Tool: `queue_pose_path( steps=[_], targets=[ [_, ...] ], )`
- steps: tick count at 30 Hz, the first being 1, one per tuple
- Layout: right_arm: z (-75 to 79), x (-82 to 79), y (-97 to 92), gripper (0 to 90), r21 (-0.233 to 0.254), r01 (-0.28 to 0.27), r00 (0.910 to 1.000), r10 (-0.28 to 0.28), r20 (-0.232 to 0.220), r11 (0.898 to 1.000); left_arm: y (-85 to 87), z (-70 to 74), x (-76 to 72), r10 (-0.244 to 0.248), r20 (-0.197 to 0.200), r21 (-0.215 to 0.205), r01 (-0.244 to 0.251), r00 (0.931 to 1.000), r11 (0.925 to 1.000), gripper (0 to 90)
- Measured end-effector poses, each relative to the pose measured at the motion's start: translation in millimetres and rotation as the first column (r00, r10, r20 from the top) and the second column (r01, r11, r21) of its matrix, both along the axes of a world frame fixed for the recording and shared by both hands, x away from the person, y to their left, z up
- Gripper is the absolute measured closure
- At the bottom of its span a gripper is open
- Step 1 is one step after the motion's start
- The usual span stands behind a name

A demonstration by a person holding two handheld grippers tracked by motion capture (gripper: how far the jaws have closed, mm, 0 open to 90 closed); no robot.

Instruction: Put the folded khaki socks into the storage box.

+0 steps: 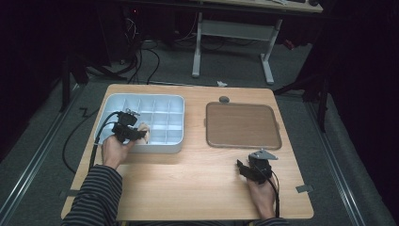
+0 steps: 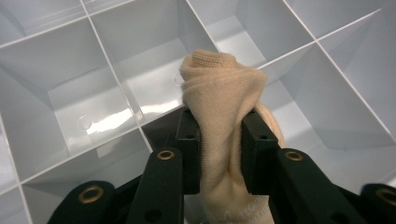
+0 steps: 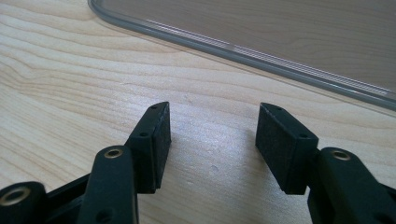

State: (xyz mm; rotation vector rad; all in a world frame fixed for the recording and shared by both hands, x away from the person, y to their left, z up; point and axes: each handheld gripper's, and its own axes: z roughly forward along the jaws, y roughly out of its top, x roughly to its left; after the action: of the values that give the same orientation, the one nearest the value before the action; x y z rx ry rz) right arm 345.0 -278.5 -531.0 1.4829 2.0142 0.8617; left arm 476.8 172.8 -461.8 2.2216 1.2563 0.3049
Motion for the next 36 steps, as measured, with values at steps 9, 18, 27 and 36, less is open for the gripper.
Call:
queue_pose_path(
  steps=[9,18,27,36],
  targets=[
    [0.0,0.0,0.0,45.2,0.0,-0.001,1.0,0.001,0.0,1.0,-0.2,-4.3,0.7,0.003,-0.02,0.008,-0.003,0.9998,1.0,72.6],
    [0.0,0.0,0.1,45.0,0.0,-0.002,1.0,0.002,0.0,1.0,-0.4,-8.1,2.0,-0.011,-0.042,0.024,0.012,0.9991,0.9996,72.4],
    [0.0,0.1,0.0,44.9,0.0,-0.003,1.0,0.003,0.0,1.0,-0.2,-15.1,6.7,-0.026,-0.088,0.022,0.028,0.9958,0.9994,70.5],
    [0.0,0.1,0.1,44.9,0.0,-0.002,1.0,0.002,-0.001,1.0,3.9,-5.3,-1.3,-0.024,-0.054,-0.031,0.023,0.9983,0.9993,53.7]
  ],
)
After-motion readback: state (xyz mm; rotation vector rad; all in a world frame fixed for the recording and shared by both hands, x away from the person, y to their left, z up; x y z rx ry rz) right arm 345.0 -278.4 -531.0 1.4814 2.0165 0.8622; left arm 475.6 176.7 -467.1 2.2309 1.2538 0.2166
